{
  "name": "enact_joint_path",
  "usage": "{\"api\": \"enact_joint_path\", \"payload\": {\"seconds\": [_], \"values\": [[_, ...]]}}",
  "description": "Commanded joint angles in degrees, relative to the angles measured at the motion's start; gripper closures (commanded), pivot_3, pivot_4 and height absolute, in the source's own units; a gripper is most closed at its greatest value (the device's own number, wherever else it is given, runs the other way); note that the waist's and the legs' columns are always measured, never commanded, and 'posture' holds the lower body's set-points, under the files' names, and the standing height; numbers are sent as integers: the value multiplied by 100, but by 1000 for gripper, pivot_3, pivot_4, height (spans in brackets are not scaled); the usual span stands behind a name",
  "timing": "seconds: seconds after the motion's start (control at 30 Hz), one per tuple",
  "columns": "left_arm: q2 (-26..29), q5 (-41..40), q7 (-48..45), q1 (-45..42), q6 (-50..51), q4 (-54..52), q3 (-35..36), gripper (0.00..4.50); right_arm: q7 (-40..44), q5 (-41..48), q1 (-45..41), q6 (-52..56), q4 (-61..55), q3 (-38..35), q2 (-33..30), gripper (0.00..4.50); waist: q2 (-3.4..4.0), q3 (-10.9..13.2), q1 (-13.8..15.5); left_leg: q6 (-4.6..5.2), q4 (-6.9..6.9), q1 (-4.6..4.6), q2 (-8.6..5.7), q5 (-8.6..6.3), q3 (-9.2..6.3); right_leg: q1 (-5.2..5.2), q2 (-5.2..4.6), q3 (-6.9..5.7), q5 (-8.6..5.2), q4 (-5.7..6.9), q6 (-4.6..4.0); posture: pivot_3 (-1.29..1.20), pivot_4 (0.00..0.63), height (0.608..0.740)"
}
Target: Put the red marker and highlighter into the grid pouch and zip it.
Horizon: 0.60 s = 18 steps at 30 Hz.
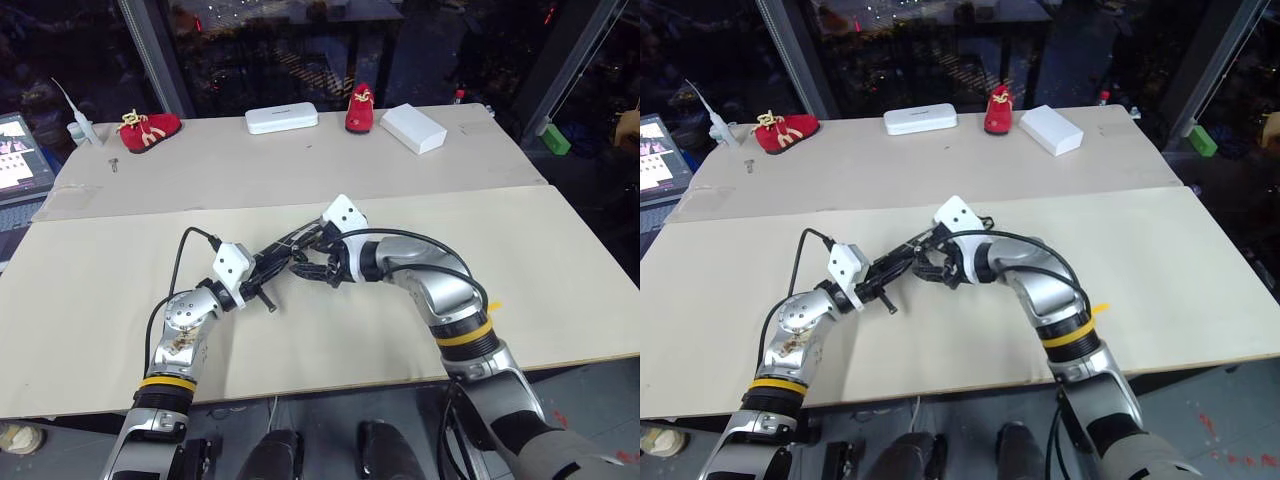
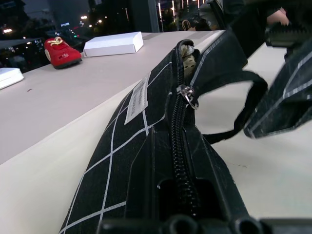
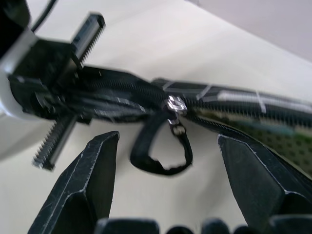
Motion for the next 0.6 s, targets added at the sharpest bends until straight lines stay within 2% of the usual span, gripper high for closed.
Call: {"api": "enact_joint_path", "payload": {"seconds": [0.03,0.1,0.13,0.17,0.23,0.43,0.6], "values": [[28,-11,19,-41,-93,-140,55,4500,10,163,-178,-58,-123,60,51,922,0,0,-2,0,0,0,0,0,0,0,0,0,0,0,0,0,150,740],[30,-12,26,-43,-96,-131,58,4500,-14,181,-187,-70,-103,86,45,922,0,0,-10,0,0,1,0,0,0,0,1,0,0,1,0,0,150,740],[30,-9,32,-42,-98,-131,57,4500,-43,153,-180,-109,-68,99,33,1424,0,0,-16,0,0,1,0,0,0,0,1,0,0,1,0,0,150,740],[26,-6,40,-34,-101,-137,55,4500,-57,140,-170,-146,-24,89,19,1586,0,0,-18,0,0,1,0,0,0,0,2,0,0,1,0,0,150,740],[22,-3,54,-27,-104,-144,54,4500,-55,145,-163,-190,38,54,-16,2217,0,0,-17,0,0,1,0,0,0,-1,2,0,0,1,0,0,150,740],[32,-3,69,-24,-115,-148,61,4500,39,205,-180,-266,87,28,-126,4344,0,0,-19,0,0,0,0,0,0,0,1,0,0,1,0,0,150,740],[37,-1,70,-29,-118,-152,61,4500,122,275,-141,-288,3,12,-237,4426,0,0,-20,0,0,0,1,0,1,0,2,0,0,0,0,0,150,740]]}}
